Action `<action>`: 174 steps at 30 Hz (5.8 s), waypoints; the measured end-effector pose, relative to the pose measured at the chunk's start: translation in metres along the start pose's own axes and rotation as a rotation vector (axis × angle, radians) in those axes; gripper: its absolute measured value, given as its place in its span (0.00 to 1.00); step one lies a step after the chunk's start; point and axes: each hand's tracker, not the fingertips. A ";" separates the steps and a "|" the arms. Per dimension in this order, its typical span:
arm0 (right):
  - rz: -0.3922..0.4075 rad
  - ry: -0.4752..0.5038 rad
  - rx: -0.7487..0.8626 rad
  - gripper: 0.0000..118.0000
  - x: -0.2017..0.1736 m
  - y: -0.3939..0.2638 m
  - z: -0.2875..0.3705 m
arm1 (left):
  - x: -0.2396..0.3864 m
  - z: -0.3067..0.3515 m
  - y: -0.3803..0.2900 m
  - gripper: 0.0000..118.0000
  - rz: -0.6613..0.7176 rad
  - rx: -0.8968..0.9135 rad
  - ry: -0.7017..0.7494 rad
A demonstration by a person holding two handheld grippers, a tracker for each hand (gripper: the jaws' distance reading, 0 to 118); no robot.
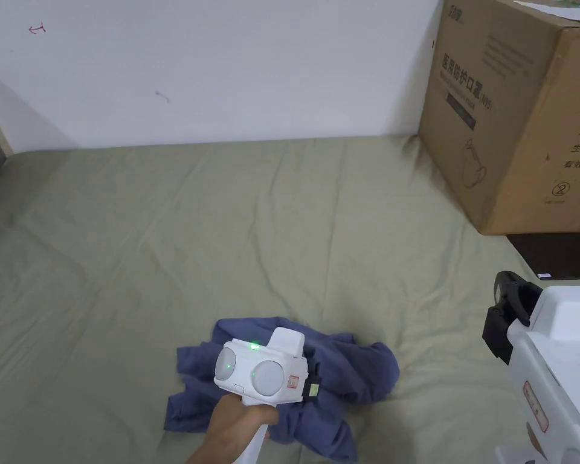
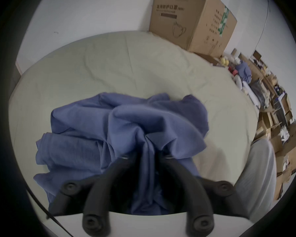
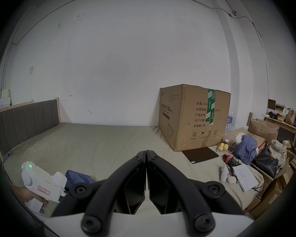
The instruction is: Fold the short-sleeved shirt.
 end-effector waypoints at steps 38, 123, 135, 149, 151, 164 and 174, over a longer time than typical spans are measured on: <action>-0.016 0.072 0.102 0.00 -0.045 0.035 0.002 | -0.086 0.230 -0.017 0.00 0.061 0.811 0.470; -0.007 0.197 -0.227 0.10 0.008 0.106 -0.176 | -0.224 0.246 0.092 0.04 0.311 0.570 0.320; -0.025 0.139 -0.171 0.10 0.005 0.176 -0.249 | -0.289 0.284 0.217 0.04 0.405 0.627 0.375; -0.096 0.093 -0.202 0.10 -0.023 0.125 -0.316 | -0.337 0.210 0.227 0.04 0.373 0.602 0.460; -0.098 0.079 -0.232 0.10 -0.029 0.101 -0.318 | -0.342 0.190 0.213 0.04 0.385 0.576 0.465; -0.165 0.066 -0.494 0.10 -0.023 -0.053 -0.224 | -0.311 0.131 0.004 0.04 0.535 0.335 0.405; -0.178 0.062 -0.579 0.10 -0.006 -0.110 -0.113 | -0.247 0.160 -0.118 0.04 0.506 0.228 0.446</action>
